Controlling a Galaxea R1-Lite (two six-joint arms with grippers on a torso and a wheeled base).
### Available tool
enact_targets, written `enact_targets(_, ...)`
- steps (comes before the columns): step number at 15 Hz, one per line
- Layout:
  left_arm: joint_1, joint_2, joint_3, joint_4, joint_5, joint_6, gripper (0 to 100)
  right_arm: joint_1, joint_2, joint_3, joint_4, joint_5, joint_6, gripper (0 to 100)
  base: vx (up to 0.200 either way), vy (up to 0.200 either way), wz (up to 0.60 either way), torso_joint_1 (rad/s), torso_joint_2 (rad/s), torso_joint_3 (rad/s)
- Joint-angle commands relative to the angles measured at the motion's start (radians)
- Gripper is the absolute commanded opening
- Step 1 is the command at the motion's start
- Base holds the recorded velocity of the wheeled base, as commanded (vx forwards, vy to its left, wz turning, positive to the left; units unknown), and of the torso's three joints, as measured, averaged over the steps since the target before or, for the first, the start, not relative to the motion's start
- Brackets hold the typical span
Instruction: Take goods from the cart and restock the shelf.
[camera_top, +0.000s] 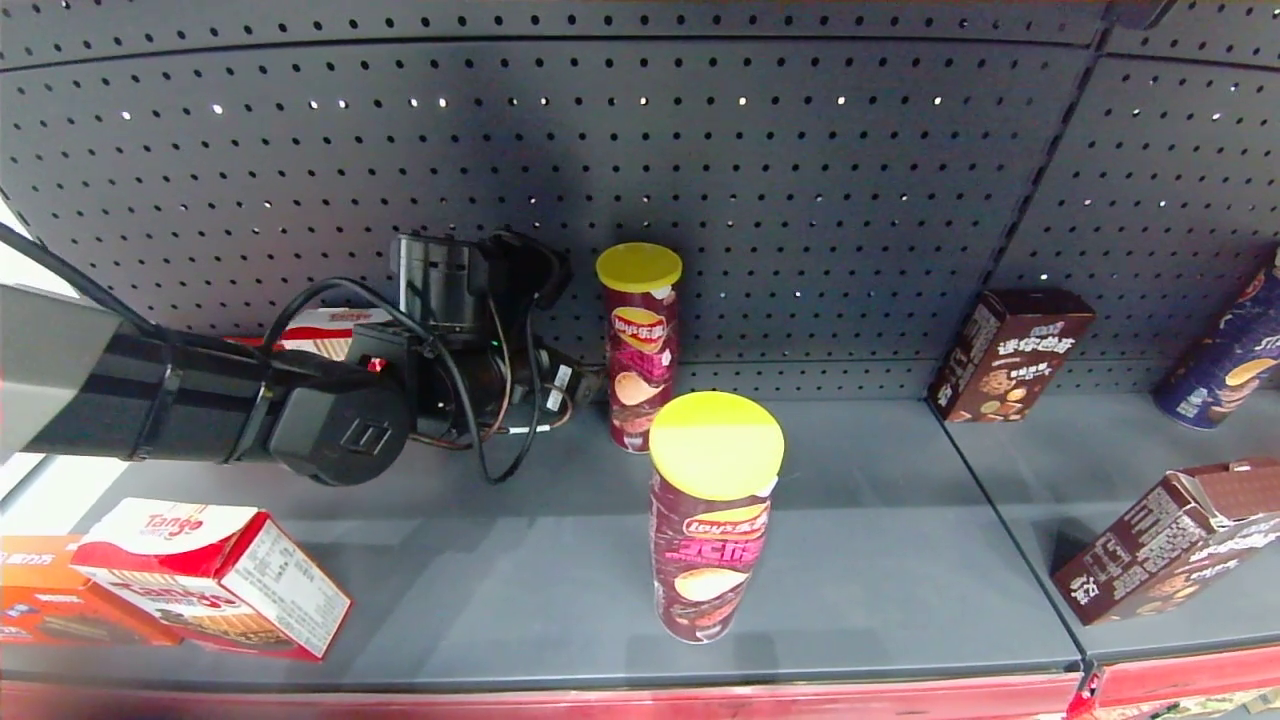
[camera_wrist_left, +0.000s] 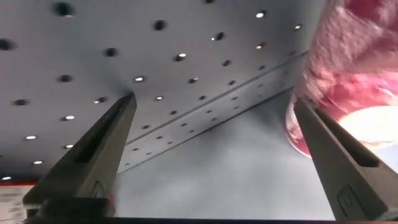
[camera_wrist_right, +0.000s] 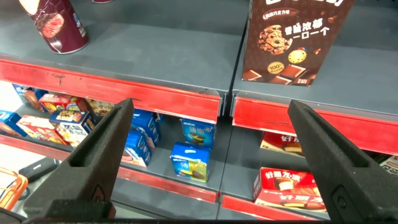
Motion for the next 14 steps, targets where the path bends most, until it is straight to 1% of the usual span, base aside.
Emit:
enact_targets(1,-0.014,0.013,0.000,-0.001,0.000,-0.005,100,0.001,0.001,0.000,0.000,0.000,0.000,100,0.000,0.000,0.00,0.000,0.00,0.000)
enact_targets(7,-0.031,0.013,0.007,0.000,0.008,-0.008,100,0.001,0.001,0.000,0.000,0.000,0.000,100,0.000,0.000,0.00,0.000,0.00,0.000)
enact_targets(8,-0.036,0.007,0.021,0.000,0.009,-0.008,100,0.001,0.001,0.000,0.000,0.000,0.000,100,0.000,0.000,0.00,0.000,0.00,0.000)
enact_targets(11,-0.067,-0.049,0.107,0.003,0.008,-0.008,100,0.001,0.001,0.000,0.000,0.000,0.000,100,0.000,0.000,0.00,0.000,0.00,0.000)
enact_targets(14,-0.093,-0.066,0.116,0.003,0.006,-0.008,100,0.001,0.001,0.000,0.000,0.000,0.000,100,0.000,0.000,0.00,0.000,0.00,0.000)
